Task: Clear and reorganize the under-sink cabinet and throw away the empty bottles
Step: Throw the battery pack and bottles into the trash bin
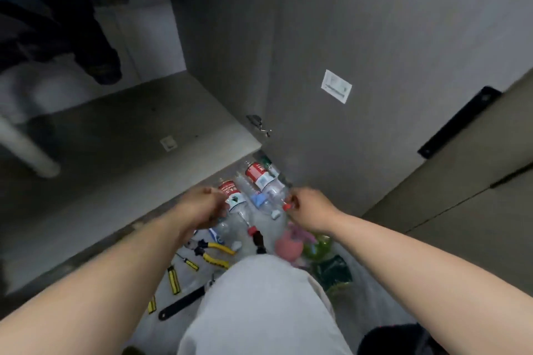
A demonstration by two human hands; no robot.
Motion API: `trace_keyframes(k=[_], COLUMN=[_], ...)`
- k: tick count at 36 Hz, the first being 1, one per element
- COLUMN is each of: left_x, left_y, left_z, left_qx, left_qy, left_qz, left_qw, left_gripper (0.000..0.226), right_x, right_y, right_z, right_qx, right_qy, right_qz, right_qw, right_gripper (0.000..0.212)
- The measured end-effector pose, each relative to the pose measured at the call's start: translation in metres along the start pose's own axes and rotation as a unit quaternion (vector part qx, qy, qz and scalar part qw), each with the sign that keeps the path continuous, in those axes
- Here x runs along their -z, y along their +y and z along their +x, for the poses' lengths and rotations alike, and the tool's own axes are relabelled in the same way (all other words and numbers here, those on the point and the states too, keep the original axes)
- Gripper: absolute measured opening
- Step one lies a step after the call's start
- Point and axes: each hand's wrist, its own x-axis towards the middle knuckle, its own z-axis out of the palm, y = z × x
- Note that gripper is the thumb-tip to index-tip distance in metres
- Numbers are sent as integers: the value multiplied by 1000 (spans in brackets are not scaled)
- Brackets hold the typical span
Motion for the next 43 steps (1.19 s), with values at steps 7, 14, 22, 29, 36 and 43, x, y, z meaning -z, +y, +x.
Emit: trace_keyframes(k=[7,14,22,29,36,43], left_x=[9,8,0,-9,12,44], left_y=[-66,-93,-100,-95,-123,-155], left_z=[58,82,98,99,90,83], left_qx=[74,118,117,65,81,83], left_qy=[-2,-22,-46,-55,11,66], left_qz=[-115,-224,-246,-257,-284,-352], left_qw=[991,967,961,963,955,930], left_gripper=[18,26,27,22,48,49], right_x=[-53,-93,-109,-116,-130,-185], right_y=[-21,-15,-25,-76,-79,-67], right_z=[106,171,167,88,82,120], right_qx=[-65,-140,-194,-108,-17,-17], right_qy=[-28,-12,44,-102,-282,-103], right_qz=[-35,-98,-25,400,343,8], right_qw=[997,985,980,904,896,994], right_gripper=[67,90,89,52,50,72])
